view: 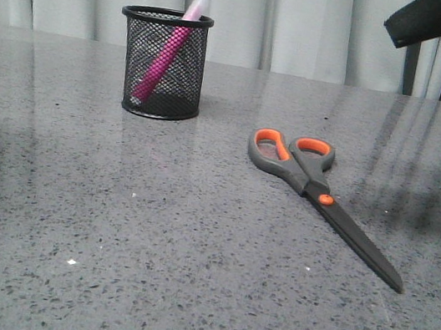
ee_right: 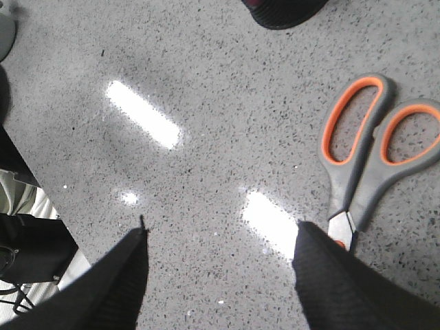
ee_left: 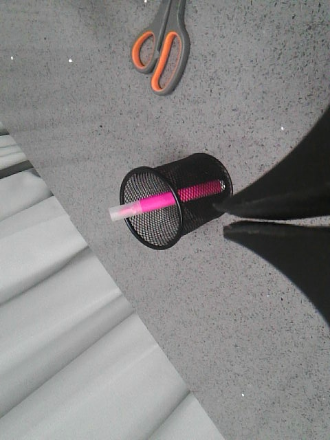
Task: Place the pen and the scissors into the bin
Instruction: 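Move the right gripper over the grey-and-orange scissors, then lower the right gripper onto the scissors handles and close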
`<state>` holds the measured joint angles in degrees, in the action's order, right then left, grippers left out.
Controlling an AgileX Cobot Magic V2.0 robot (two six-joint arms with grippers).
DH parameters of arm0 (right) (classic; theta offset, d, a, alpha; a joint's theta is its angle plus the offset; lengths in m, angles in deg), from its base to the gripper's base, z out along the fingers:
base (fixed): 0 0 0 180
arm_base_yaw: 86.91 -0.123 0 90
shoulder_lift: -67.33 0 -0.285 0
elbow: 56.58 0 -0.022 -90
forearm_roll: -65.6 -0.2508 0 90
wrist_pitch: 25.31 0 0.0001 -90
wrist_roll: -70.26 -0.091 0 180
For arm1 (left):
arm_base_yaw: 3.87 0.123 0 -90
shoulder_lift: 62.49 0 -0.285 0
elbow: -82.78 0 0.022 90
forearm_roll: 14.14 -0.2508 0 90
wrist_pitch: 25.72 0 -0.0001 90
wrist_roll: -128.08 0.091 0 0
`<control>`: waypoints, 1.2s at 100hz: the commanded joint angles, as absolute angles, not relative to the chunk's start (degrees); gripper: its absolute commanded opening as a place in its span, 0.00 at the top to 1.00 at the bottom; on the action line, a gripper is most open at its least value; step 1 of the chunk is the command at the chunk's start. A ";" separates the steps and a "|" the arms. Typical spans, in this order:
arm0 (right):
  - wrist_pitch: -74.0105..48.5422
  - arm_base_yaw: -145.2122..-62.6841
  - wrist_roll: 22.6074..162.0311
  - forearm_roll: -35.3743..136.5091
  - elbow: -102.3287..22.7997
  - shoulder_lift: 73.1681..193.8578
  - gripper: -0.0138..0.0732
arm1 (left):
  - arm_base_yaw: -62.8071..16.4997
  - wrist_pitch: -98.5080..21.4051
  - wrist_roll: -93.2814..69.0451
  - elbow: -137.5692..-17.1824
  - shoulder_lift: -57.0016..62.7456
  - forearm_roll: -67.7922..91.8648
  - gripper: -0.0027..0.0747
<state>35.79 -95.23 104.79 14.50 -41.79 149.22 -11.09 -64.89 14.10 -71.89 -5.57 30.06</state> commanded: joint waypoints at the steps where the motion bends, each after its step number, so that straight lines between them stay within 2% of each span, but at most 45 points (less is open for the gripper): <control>1: 35.97 -95.41 104.95 12.21 -43.89 148.22 0.37 | -11.04 -62.07 13.86 -73.39 -5.99 33.24 0.99; 17: 35.18 -98.35 98.70 22.02 -47.36 148.22 0.37 | -11.04 -62.07 13.86 -73.39 -5.99 33.50 0.99; 41: 29.64 -114.15 73.21 54.99 -52.42 148.34 0.37 | -11.04 -62.07 13.86 -73.39 -5.99 33.50 0.99; 55: 30.67 -120.71 63.94 65.29 -52.42 151.49 0.37 | -11.04 -62.07 13.86 -73.39 -5.99 34.04 0.99; 80: 30.15 -121.87 61.03 67.15 -52.42 159.19 0.37 | -11.04 -62.07 13.86 -73.39 -5.99 34.80 0.99; 120: 28.44 -121.87 61.03 65.29 -52.42 163.41 0.37 | -11.04 -62.07 13.86 -73.39 -5.99 34.88 0.99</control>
